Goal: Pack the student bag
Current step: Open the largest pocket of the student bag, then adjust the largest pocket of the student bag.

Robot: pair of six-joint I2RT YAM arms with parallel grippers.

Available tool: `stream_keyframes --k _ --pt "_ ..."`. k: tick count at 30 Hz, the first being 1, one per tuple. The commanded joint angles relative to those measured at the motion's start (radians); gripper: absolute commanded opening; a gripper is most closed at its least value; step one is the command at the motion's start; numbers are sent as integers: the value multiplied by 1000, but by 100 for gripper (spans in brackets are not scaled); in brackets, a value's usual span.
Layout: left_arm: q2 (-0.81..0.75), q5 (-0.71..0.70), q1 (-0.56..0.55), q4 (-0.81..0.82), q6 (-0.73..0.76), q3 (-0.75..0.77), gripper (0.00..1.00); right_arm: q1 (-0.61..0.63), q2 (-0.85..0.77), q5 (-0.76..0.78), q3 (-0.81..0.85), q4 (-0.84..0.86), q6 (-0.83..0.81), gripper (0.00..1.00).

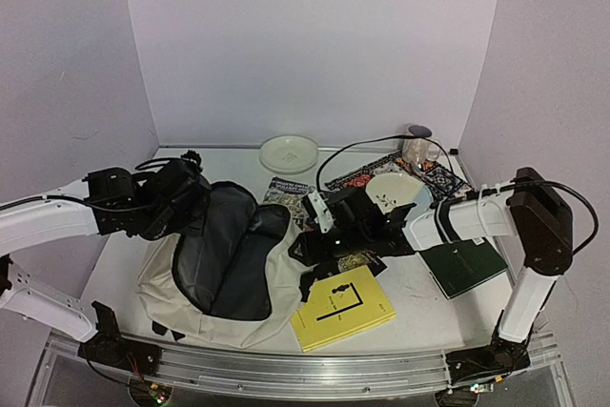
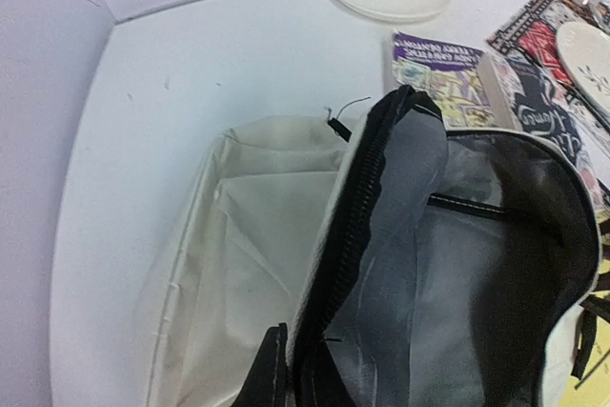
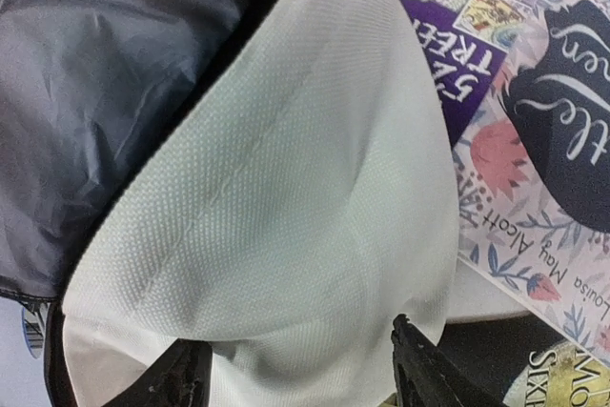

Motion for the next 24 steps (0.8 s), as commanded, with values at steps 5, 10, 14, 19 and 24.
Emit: stream_keyframes --k 5,10,14,19,24 --pt "-35 -180 164 15 147 63 0 34 107 -36 155 -12 -18 61" --pt "44 -166 218 31 85 -12 4 34 121 4 160 -24 -24 61" --pt "138 -169 277 28 17 -78 11 35 101 17 147 -35 -42 61" --pt "272 -219 328 -46 -43 -37 18 34 45 66 107 -40 -62 62" --pt "372 -296 348 -163 -125 27 16 35 0 85 94 -60 -95 64"
